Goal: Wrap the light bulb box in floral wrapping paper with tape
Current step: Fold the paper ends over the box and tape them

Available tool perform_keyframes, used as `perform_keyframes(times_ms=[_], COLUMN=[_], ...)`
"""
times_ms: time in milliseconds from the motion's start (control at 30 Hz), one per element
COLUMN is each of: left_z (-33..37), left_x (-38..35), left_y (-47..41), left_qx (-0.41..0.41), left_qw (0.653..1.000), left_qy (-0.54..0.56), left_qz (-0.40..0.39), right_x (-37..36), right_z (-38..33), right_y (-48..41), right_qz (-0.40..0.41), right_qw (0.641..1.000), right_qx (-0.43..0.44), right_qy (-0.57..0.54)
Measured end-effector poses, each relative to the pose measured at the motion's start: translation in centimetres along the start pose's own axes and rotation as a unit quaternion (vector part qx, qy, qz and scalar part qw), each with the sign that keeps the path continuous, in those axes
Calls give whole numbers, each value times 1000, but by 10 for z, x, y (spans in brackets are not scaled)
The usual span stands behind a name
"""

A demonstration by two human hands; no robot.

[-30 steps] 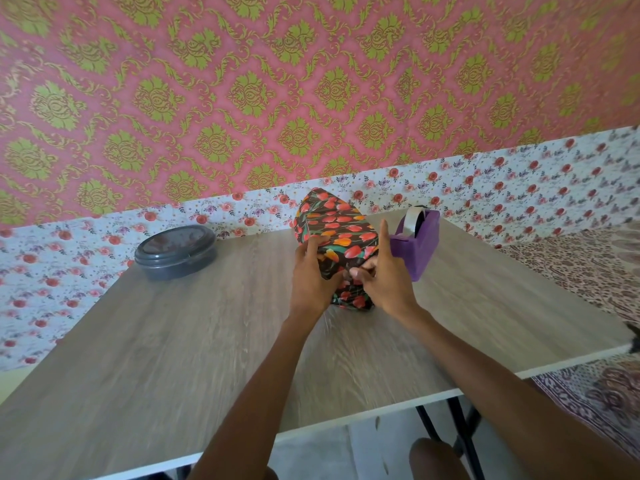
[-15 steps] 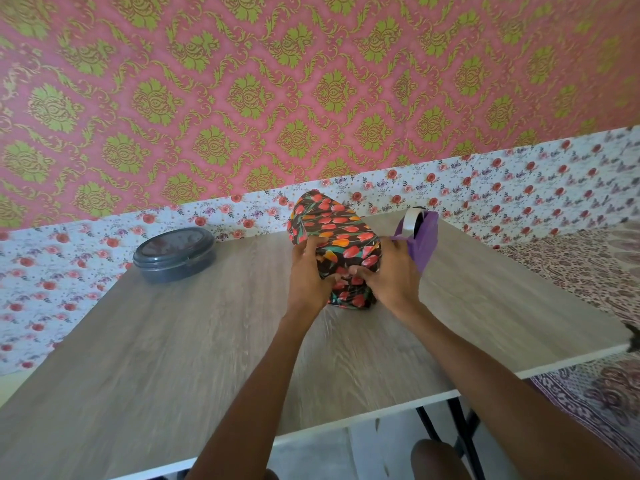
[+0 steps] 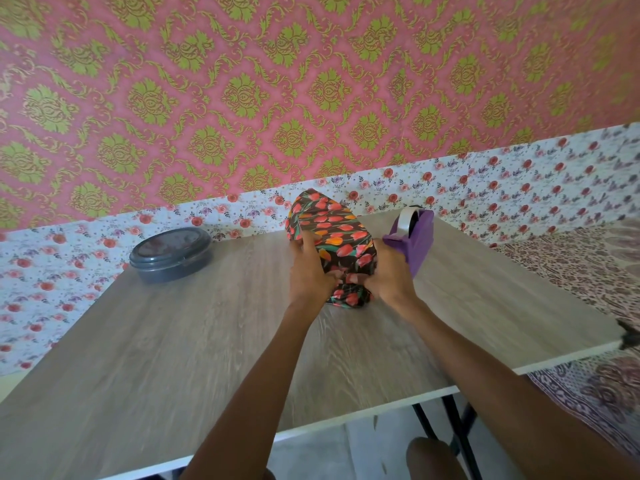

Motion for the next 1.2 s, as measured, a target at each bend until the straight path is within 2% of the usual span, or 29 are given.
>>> perform_keyframes(times_ms=[67, 133, 267, 367, 433, 500, 567, 633, 667, 733, 800, 867, 900, 933, 1033, 1100, 1200], left_z=[-2, -4, -6, -9, -14, -24, -30, -36, -40, -42, -42, -47, -45, -40, -33, -35, -43], left_x=[2, 4, 9, 10, 12, 14, 17, 18, 19, 26, 38, 54, 63, 73, 84, 88, 89], left_y=[0, -2, -5, -4, -2, -1, 5, 11, 14, 25, 33, 29, 27, 25, 17, 15, 20], left_qx=[-10, -15, -8, 15, 39, 107, 196, 238, 245, 256, 253, 191, 135, 72, -59, -75, -26], left_qw=[1000, 999, 998, 998, 993, 966, 904, 845, 828, 843, 905, 968, 986, 995, 998, 996, 998], left_qy=[-12, -25, 13, 47, 107, 234, 379, 476, 501, 463, 323, 153, 97, 62, -8, -55, -54], left_qz=[-15, -32, -58, -33, 3, 19, -8, -47, -63, -92, -115, -55, -15, 9, -4, 0, 13], right_x=[-3, -5, -3, 2, 10, 20, 27, 31, 30, 31, 27, 19, 14, 10, 8, 10, 12], right_z=[-5, -9, -12, -13, -20, -33, -48, -61, -67, -77, -83, -85, -85, -87, -94, -99, -87], right_y=[4, 6, 6, 5, 3, 0, -6, -12, -15, -14, -12, -9, -6, -4, -1, 1, 6], right_qz=[-4, 25, 53, 44, 39, 28, 16, -5, -25, -71, -93, -108, -114, -126, -142, -137, -89], right_qw=[1000, 999, 998, 999, 998, 996, 990, 983, 976, 964, 956, 950, 946, 943, 937, 937, 957], right_qx=[-19, -25, -33, -28, 0, 46, 116, 184, 214, 253, 278, 291, 298, 303, 317, 320, 272], right_qy=[-3, 24, -5, -16, -40, -77, -75, -24, -16, -35, -21, 27, 52, 62, 27, -20, -46])
Point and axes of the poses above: each hand's wrist, its own y-axis away from the middle knuckle, its own x-axis out of the back of the hand, z = x × y, the point moved 2 cm from there along -y, towards the middle knuckle, and after that the axes turned 3 degrees about -y, right-handed, at the moved point
